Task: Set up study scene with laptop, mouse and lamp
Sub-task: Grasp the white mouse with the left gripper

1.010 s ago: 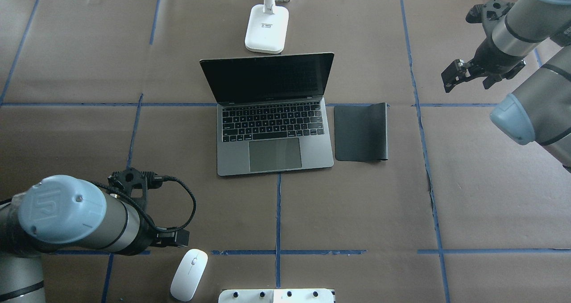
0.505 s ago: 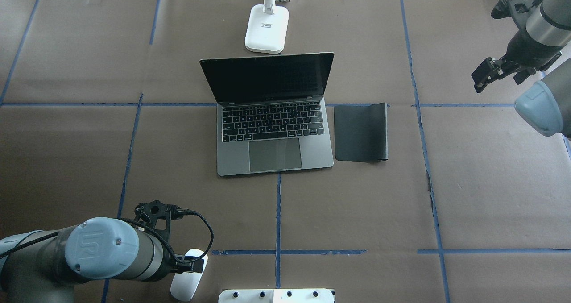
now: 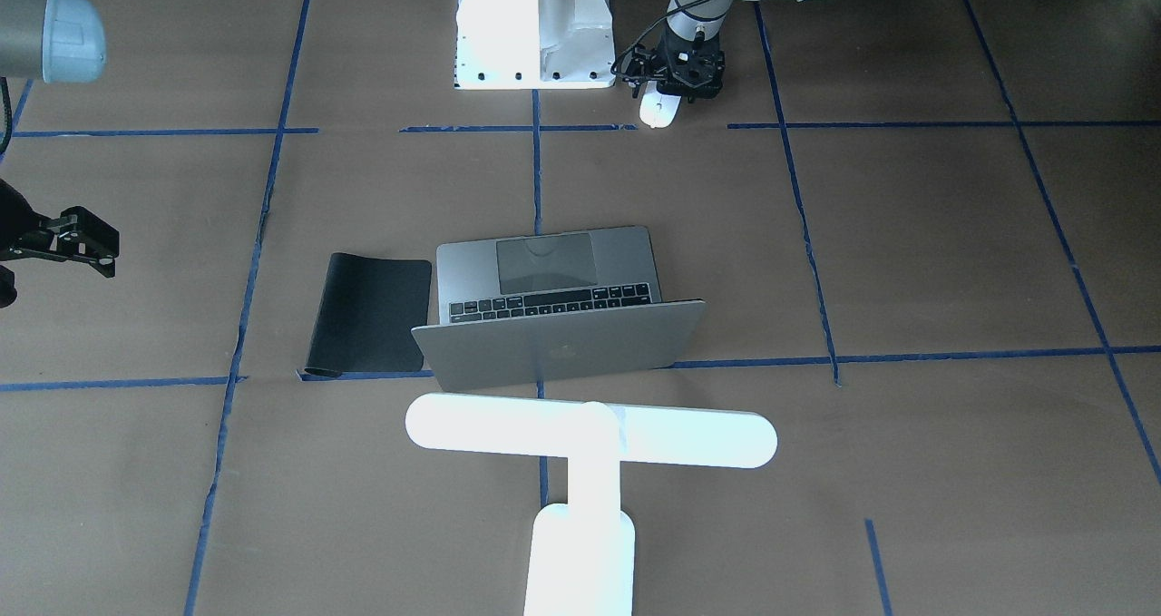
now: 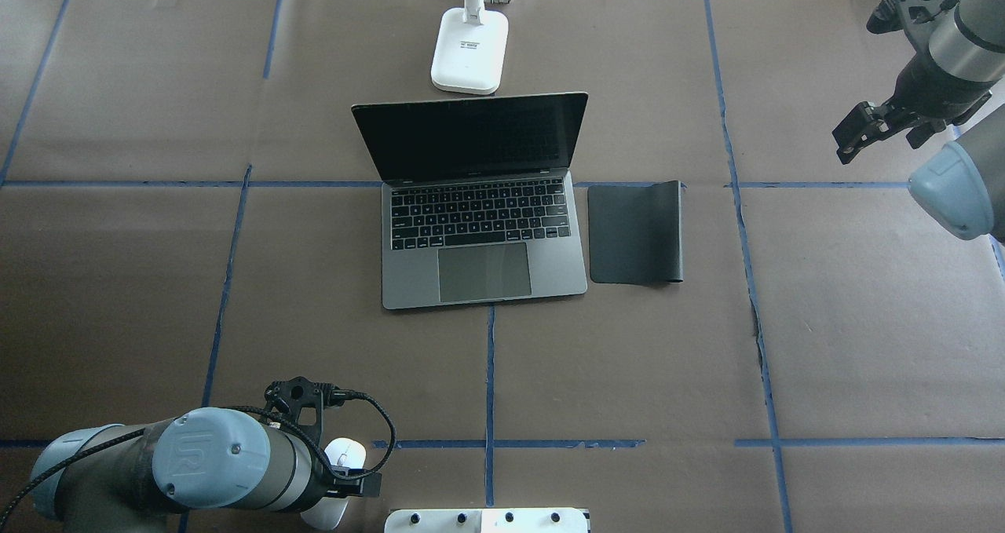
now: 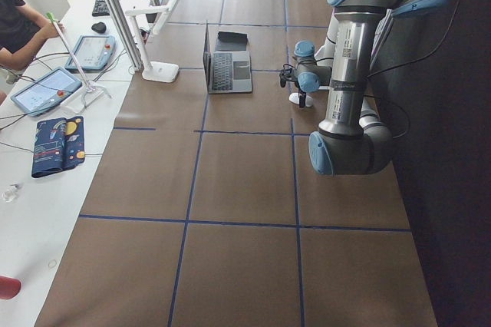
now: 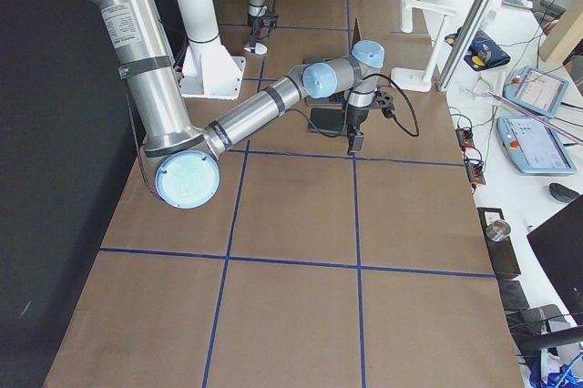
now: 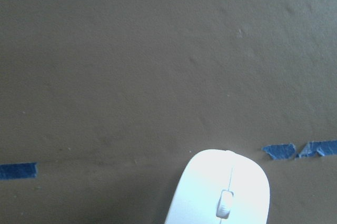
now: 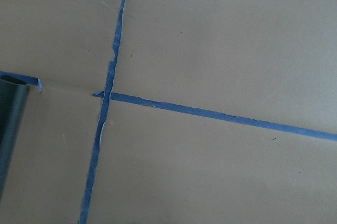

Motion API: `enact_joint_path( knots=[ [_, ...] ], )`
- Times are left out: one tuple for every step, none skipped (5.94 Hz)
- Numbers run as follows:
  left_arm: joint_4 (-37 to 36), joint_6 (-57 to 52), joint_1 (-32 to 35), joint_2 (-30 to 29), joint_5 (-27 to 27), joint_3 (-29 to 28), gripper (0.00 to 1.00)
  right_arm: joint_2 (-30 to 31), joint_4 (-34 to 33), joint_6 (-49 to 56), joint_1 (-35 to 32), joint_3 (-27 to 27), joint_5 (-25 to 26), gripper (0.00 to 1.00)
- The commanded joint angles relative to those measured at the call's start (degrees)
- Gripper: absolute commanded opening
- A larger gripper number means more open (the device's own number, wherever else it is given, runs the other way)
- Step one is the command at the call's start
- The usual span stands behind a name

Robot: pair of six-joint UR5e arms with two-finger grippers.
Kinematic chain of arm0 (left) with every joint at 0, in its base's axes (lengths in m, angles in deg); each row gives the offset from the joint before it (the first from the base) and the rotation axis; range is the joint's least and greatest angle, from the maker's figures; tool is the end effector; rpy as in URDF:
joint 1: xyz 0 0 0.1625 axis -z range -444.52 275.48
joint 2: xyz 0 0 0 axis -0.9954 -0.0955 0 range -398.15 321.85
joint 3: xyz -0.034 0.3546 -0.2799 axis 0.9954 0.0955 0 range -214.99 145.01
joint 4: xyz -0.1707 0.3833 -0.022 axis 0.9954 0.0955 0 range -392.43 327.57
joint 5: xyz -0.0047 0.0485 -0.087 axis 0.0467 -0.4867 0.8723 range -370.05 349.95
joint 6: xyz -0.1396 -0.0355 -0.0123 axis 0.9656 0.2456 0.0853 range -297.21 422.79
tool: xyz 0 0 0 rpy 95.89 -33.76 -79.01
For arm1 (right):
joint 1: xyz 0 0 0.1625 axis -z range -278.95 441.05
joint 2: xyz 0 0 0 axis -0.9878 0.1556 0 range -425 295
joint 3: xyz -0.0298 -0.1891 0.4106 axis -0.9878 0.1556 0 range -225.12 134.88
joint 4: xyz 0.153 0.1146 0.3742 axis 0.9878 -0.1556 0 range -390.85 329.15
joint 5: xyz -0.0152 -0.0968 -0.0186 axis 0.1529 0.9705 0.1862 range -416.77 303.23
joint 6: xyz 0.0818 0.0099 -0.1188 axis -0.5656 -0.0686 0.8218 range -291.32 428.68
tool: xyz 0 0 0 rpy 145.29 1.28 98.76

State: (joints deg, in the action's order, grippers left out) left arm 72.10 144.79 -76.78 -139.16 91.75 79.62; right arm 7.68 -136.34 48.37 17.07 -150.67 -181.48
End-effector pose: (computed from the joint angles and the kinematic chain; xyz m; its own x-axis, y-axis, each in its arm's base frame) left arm 0.5636 -0.1814 0.3893 0.6255 0.0526 -0.7785 -0.1119 0.9935 -0.0229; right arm -0.2175 -0.5617 0.4622 0.7681 -0.1840 0.6134 0.1622 0.9825 0.0916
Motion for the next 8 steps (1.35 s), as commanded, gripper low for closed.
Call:
enact_joint_path(
  knots=[
    [0.23,0.18,-0.27,-0.16,-0.12,-0.26,1.0,-0.08,-0.15,-0.08,0.0,0.08,0.0,1.0],
    [0.14,1.05,-0.18,-0.16,-0.55,-0.27,0.7,-0.17,-0.24,-0.08,0.0,0.0,0.0,1.0],
    [0.14,1.32,-0.18,-0.24,-0.56,0.52,0.34,-0.17,-0.32,-0.17,0.0,-0.26,-0.09,1.0],
    [0.05,1.32,-0.01,-0.24,-0.56,0.7,0.13,-0.17,-0.24,-0.17,-0.09,-0.27,-0.09,1.0],
    [-1.08,1.41,0.95,-0.16,-0.47,3.4,0.05,-0.17,-0.24,-0.17,-0.18,-0.44,-0.09,1.0],
    [-6.31,1.32,1.74,-0.5,-0.38,6.99,0.05,0.0,-0.32,-0.08,-0.53,-0.44,-0.18,1.0],
    [-10.36,0.54,5.14,-6.69,-0.38,6.25,0.05,0.96,0.11,0.18,-0.53,-0.53,-0.18,1.0],
    [-14.32,-0.17,8.92,-17.28,-0.12,0.93,0.05,3.49,0.2,4.62,-2.01,-1.23,-0.26,1.0]
  ],
)
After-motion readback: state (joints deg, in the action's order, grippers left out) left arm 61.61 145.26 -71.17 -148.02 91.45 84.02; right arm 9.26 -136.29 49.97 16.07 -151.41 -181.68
